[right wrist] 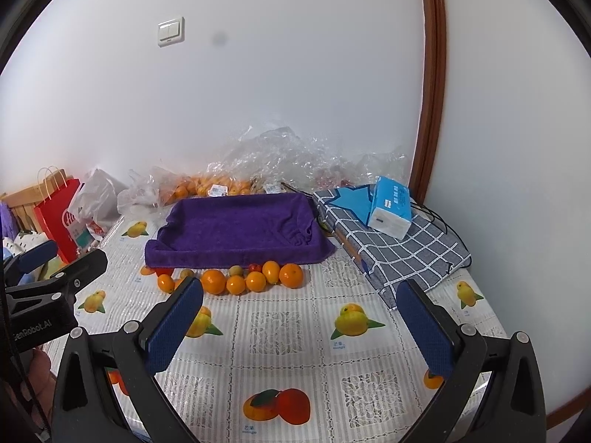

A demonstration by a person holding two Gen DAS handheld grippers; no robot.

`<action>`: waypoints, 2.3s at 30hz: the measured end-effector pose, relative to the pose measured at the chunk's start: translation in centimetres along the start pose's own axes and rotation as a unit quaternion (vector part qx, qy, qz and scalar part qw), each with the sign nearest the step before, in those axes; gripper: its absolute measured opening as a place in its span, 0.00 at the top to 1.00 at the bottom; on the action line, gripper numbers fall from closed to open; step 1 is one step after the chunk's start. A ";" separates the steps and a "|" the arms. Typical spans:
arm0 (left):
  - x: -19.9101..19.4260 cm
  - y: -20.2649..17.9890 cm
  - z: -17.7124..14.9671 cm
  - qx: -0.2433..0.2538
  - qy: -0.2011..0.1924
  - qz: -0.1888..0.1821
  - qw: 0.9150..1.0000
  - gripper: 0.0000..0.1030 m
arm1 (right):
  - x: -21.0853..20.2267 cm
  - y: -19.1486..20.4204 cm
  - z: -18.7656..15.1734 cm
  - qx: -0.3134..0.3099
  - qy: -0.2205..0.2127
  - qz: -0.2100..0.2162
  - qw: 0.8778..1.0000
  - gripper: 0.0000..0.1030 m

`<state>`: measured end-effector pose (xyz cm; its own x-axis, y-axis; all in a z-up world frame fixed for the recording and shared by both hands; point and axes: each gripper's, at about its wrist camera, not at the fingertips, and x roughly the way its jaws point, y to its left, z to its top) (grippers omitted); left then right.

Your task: Organize fruits

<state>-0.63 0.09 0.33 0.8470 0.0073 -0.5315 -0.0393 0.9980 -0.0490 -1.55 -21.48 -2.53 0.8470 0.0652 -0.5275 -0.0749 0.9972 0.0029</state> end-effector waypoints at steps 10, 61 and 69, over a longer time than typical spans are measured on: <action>-0.3 -0.1 0.1 -0.003 -0.002 -0.006 1.000 0.00 | -0.3 -0.3 -0.3 0.004 -0.004 0.002 1.000 0.00; 5.8 2.9 -1.1 -0.031 0.037 0.017 0.999 0.00 | 7.0 0.1 -1.7 -0.003 0.061 0.016 0.998 0.00; 10.6 5.0 -3.0 -0.045 0.076 0.024 0.996 0.01 | 12.9 -1.0 -4.5 0.022 0.089 0.029 0.995 0.00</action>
<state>6.51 4.96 -8.10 0.7533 0.0384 -0.6565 -0.1310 0.9871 -0.0925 7.07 -21.81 -13.19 0.7348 0.1197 -0.6676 -0.0947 0.9928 0.0737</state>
